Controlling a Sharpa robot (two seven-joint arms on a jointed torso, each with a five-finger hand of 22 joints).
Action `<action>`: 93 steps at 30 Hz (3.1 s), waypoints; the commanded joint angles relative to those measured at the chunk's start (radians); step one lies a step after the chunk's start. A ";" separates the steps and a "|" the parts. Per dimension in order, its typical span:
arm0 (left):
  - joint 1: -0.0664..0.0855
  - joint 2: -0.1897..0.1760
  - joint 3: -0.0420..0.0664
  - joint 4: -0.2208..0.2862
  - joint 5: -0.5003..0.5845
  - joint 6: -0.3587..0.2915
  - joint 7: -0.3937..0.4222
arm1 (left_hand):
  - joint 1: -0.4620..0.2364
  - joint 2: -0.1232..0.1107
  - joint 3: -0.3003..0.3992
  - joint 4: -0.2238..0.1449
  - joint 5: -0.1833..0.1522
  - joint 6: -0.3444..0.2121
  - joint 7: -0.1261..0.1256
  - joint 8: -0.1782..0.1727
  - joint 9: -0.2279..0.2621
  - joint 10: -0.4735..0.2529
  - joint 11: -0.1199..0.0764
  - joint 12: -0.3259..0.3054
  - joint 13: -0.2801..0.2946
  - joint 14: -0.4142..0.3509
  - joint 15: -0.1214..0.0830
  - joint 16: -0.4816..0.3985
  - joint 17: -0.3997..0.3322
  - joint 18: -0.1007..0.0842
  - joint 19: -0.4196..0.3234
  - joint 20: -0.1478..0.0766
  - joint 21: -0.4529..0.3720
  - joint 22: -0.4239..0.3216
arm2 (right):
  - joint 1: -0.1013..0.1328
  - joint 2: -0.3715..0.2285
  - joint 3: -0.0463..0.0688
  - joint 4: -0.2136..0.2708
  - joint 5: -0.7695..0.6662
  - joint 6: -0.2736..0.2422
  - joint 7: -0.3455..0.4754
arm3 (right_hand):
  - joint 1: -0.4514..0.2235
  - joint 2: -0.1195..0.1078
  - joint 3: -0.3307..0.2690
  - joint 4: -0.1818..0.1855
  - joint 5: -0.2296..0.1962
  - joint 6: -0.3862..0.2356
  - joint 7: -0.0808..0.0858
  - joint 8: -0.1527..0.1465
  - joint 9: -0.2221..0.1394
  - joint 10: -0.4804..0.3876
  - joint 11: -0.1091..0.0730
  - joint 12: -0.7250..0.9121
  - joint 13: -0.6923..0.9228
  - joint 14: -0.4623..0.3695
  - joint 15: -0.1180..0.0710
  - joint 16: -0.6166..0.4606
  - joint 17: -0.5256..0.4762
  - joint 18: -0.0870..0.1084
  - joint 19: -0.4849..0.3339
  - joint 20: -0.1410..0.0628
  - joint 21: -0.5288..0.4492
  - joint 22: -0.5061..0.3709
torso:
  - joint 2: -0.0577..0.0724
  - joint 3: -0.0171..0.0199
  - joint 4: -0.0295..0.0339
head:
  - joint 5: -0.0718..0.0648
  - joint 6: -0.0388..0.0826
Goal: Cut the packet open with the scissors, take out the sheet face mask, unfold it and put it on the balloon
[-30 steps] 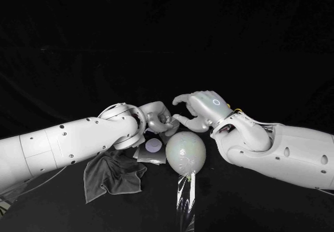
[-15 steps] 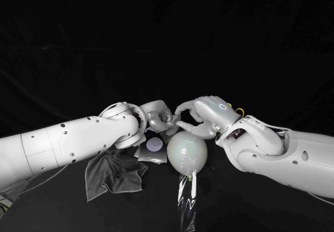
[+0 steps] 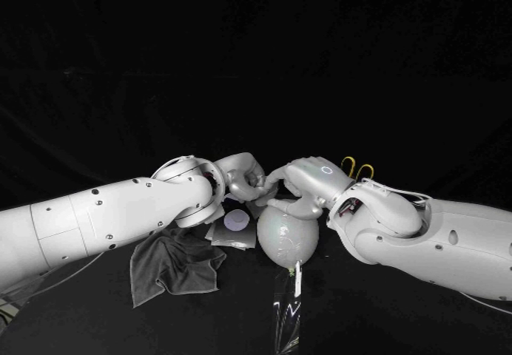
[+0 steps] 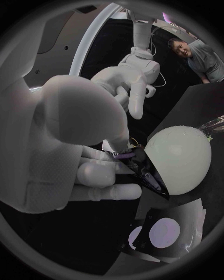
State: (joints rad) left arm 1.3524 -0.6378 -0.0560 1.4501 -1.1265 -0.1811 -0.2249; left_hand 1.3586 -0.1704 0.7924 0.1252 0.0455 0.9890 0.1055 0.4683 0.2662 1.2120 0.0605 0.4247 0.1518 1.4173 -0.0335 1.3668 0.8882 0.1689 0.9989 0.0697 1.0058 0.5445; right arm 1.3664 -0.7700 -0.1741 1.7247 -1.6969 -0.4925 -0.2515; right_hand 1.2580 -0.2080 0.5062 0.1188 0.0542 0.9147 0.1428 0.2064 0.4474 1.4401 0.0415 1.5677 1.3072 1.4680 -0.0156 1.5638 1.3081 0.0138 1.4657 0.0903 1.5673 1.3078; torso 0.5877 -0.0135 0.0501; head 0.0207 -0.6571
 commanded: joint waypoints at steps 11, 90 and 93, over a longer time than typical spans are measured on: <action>0.001 -0.002 0.001 0.012 0.009 -0.009 0.023 | -0.005 0.009 0.008 0.000 0.003 0.008 -0.001 0.023 0.044 0.036 -0.029 -0.003 -0.002 0.007 -0.002 0.003 -0.004 0.015 -0.002 -0.006 0.005 0.002 | -0.003 0.025 0.000 -0.027 -0.098 0.152 -0.112 | 0.052 0.044 0.025 -0.022 -0.006 0.047 -0.007 0.005 -0.001 0.131 0.015 0.003 0.264 0.103 0.000 0.007 0.263 -0.014 0.105 0.000 0.004 0.263 | 0.000 0.0001 -0.0010 | -0.004 -0.006; 0.001 0.004 0.001 0.027 -0.006 -0.021 0.000 | -0.015 0.009 0.016 -0.007 0.003 0.009 -0.002 0.027 0.047 0.042 -0.030 -0.002 -0.003 0.007 -0.003 0.001 -0.011 0.015 -0.001 -0.007 0.008 0.003 | -0.007 0.026 -0.007 -0.018 -0.151 0.278 -0.180 | 0.014 -0.001 -0.024 -0.018 -0.006 -0.081 -0.037 -0.072 -0.028 0.131 -0.020 0.003 0.264 0.103 -0.027 0.007 0.263 -0.012 0.102 -0.027 -0.003 0.261 | 0.000 -0.0001 -0.0012 | -0.012 -0.011; 0.001 0.005 0.001 0.030 -0.006 -0.017 0.000 | -0.015 0.009 0.016 -0.007 0.003 0.009 -0.002 0.027 0.047 0.042 -0.030 -0.002 -0.003 0.007 -0.003 0.001 -0.011 0.015 -0.001 -0.007 0.008 0.003 | -0.007 0.035 -0.007 -0.022 -0.155 0.273 -0.194 | 0.021 0.002 -0.035 -0.016 -0.006 -0.107 -0.042 -0.089 -0.038 0.131 -0.031 0.003 0.264 0.103 -0.037 0.007 0.263 -0.014 0.105 -0.031 0.004 0.263 | 0.000 0.0004 -0.0003 | -0.012 -0.012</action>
State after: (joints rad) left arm 1.3523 -0.6364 -0.0562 1.4740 -1.1318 -0.1943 -0.2292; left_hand 1.3457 -0.1677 0.8030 0.1196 0.0455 0.9946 0.1040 0.4758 0.2661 1.2315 0.0481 0.4238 0.1481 1.4207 -0.0295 1.3650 0.8764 0.1682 0.9989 0.0698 1.0090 0.5466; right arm 1.3598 -0.7386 -0.1814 1.7048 -1.8322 -0.2376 -0.4001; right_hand 1.2778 -0.2041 0.4783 0.1027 0.0464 0.8136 0.1001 0.1218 0.4108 1.4543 0.0268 1.5674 1.3081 1.4533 -0.0317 1.5654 1.3074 0.0139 1.4638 0.0666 1.5674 1.3078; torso 0.5874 -0.0135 0.0490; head 0.0094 -0.6685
